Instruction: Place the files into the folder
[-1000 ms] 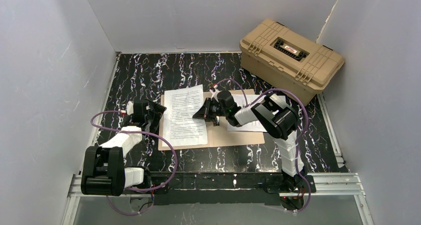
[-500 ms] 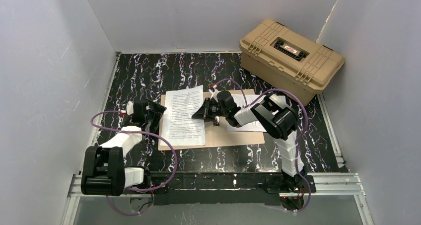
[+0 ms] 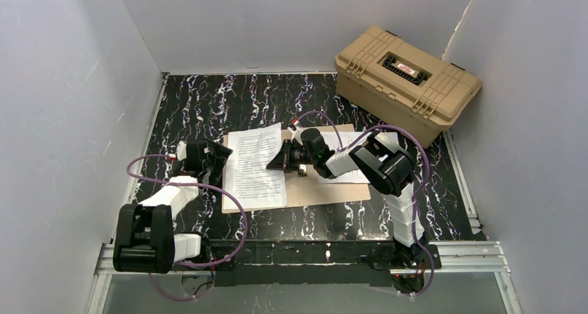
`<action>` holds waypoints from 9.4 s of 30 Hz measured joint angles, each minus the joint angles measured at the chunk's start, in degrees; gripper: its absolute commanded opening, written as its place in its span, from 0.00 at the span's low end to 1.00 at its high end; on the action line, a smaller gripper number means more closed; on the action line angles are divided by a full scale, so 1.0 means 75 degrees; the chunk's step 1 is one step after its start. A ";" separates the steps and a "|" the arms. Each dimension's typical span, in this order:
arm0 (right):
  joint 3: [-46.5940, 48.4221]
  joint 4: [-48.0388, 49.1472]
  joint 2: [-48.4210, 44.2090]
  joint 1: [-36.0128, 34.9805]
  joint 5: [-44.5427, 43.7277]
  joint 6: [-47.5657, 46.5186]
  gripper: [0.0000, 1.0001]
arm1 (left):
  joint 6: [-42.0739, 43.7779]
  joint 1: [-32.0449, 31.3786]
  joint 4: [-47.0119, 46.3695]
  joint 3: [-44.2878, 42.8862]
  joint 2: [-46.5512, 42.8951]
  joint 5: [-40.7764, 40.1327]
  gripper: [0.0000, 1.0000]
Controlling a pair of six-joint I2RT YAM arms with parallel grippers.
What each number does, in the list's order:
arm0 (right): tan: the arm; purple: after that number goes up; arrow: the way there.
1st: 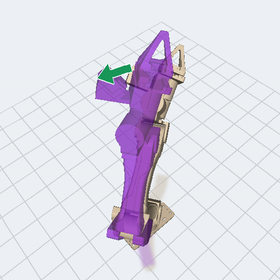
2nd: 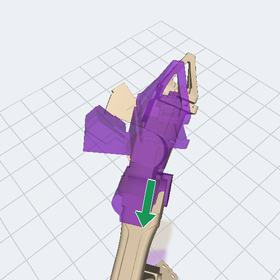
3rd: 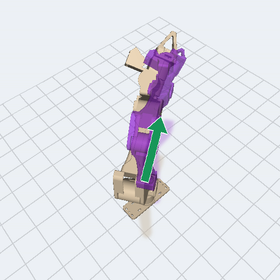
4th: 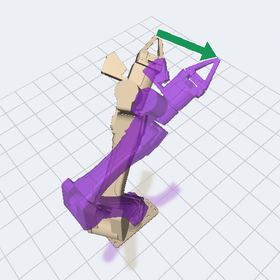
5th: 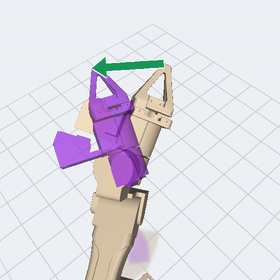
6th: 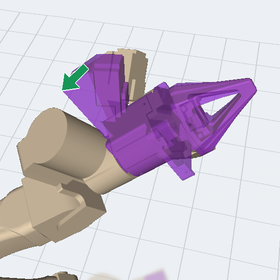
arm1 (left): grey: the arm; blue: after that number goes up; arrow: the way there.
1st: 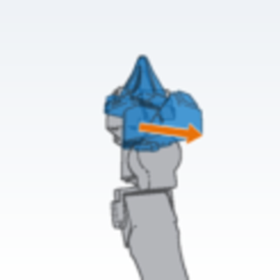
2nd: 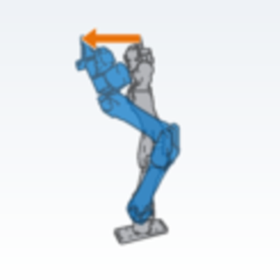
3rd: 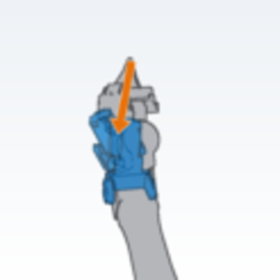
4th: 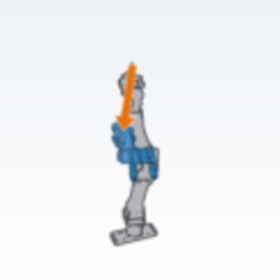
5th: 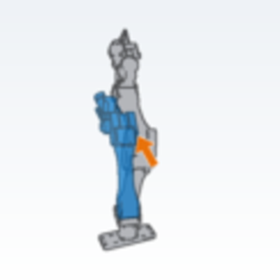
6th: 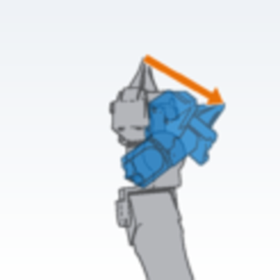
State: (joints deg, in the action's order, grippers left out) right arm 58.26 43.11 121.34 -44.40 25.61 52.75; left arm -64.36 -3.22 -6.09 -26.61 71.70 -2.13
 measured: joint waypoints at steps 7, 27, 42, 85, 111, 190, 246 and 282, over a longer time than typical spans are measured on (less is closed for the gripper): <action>0.0055 -0.0082 -0.0003 -0.0038 0.0076 -0.0119 0.01 | 0.0000 0.0000 -0.0003 0.0000 0.0000 0.0003 0.98; 0.0434 -0.0915 -0.0050 -0.0219 0.0009 -0.0498 0.19 | 0.0026 -0.0012 0.0114 0.0003 -0.0087 0.0076 0.98; 0.0624 -0.3185 -0.1553 -0.0297 -0.1154 -0.1845 0.55 | 0.0743 -0.0137 0.2725 -0.0289 -0.1271 -0.0300 0.98; 0.1635 -0.8938 -0.2366 -0.0898 -0.4441 -0.4616 0.20 | 0.3911 -0.4071 0.5327 -0.2320 0.0338 -0.0667 0.59; 0.1877 -0.8929 -0.1926 -0.0997 -0.4695 -0.4459 0.09 | 0.3829 -0.4287 0.4634 -0.2398 0.1387 -0.0664 0.51; 0.1539 -0.9084 -0.2078 -0.1492 -0.7822 -0.4025 0.01 | 0.3372 -0.4176 0.3620 -0.2416 0.1751 -0.0828 0.38; -0.1128 -0.5147 -0.3614 -0.0236 -0.3153 -0.0326 0.01 | 0.3378 -0.4083 0.4208 -0.2483 0.0481 -0.0705 0.56; 0.0699 -0.5846 -0.2946 0.0793 -0.3550 -0.2066 0.27 | 0.3503 -0.4083 0.3937 -0.2640 0.1084 -0.0245 0.66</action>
State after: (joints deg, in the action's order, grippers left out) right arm 63.51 -0.73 99.24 -38.46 -1.02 37.26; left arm -38.09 -33.85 23.44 -46.41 79.83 -3.97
